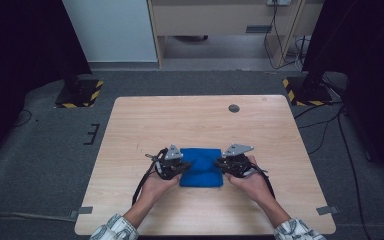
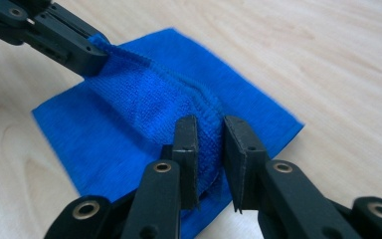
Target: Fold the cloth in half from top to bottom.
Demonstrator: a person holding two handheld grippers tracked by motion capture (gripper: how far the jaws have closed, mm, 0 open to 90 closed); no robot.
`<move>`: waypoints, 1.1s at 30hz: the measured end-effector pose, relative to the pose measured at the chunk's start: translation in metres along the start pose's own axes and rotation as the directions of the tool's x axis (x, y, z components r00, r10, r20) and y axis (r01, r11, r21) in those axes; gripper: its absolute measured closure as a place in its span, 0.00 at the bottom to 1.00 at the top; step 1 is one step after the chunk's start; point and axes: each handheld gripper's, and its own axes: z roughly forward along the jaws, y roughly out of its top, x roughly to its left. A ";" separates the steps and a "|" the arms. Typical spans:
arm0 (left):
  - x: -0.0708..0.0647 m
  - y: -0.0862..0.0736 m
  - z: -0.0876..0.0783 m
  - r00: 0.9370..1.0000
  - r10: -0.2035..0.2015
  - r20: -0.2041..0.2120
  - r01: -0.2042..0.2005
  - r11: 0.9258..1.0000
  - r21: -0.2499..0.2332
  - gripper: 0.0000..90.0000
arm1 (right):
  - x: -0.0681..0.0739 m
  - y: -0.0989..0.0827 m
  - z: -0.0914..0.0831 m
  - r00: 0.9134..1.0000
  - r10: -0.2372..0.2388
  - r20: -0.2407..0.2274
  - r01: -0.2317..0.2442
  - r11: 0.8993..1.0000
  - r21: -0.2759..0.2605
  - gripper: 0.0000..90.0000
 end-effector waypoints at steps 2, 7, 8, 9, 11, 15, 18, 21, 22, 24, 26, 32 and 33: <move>-0.002 -0.003 -0.002 1.000 -0.001 0.006 0.001 1.000 -0.001 0.95 | 0.003 -0.003 -0.001 1.000 -0.005 -0.010 0.005 1.000 0.004 0.84; -0.005 -0.013 -0.005 1.000 0.003 0.002 -0.003 1.000 0.003 0.91 | 0.010 -0.011 -0.007 1.000 -0.019 -0.022 0.020 1.000 0.011 0.81; -0.005 -0.015 -0.006 1.000 -0.002 0.006 0.002 1.000 0.002 0.90 | 0.011 -0.013 -0.009 0.999 -0.017 -0.027 0.017 1.000 0.013 0.81; -0.006 -0.018 -0.007 1.000 -0.003 0.010 0.003 1.000 0.001 0.88 | 0.012 -0.015 -0.010 0.999 -0.016 -0.032 0.016 1.000 0.016 0.80; -0.008 -0.021 -0.009 1.000 -0.011 0.013 0.011 1.000 0.004 0.83 | 0.013 -0.019 -0.012 0.999 -0.014 -0.044 0.015 1.000 0.027 0.77; -0.011 -0.026 -0.016 1.000 -0.007 0.011 0.007 1.000 -0.014 0.72 | 0.016 -0.023 -0.019 0.998 -0.005 -0.057 0.007 0.999 0.045 0.70; -0.013 -0.028 -0.020 0.999 -0.029 0.027 0.030 0.999 -0.031 0.68 | 0.017 -0.023 -0.026 0.998 0.005 -0.062 -0.003 0.999 0.039 0.65; -0.019 -0.030 -0.022 0.999 -0.008 0.034 0.009 0.999 -0.031 0.65 | 0.019 -0.020 -0.031 0.998 0.006 -0.069 -0.004 1.000 0.022 0.64; -0.020 -0.030 -0.023 0.999 -0.006 0.033 0.007 0.999 -0.032 0.64 | 0.019 -0.019 -0.032 0.998 0.010 -0.066 -0.009 1.000 0.011 0.63; -0.023 -0.031 -0.025 0.999 -0.003 0.037 0.004 0.999 -0.037 0.61 | 0.020 -0.016 -0.032 0.998 0.006 -0.061 -0.006 1.000 0.002 0.62; -0.025 -0.030 -0.029 1.000 0.005 0.029 -0.004 0.999 -0.049 0.56 | 0.019 -0.013 -0.029 0.999 -0.003 -0.046 0.003 1.000 0.001 0.61; -0.016 -0.023 -0.038 1.000 -0.006 -0.026 0.004 0.996 -0.085 0.40 | 0.010 -0.009 -0.023 0.999 0.031 -0.008 -0.031 0.999 -0.023 0.49; -0.012 -0.022 -0.039 0.999 -0.012 -0.033 0.009 0.996 -0.088 0.36 | 0.008 -0.009 -0.023 0.999 0.040 0.003 -0.040 0.999 -0.028 0.45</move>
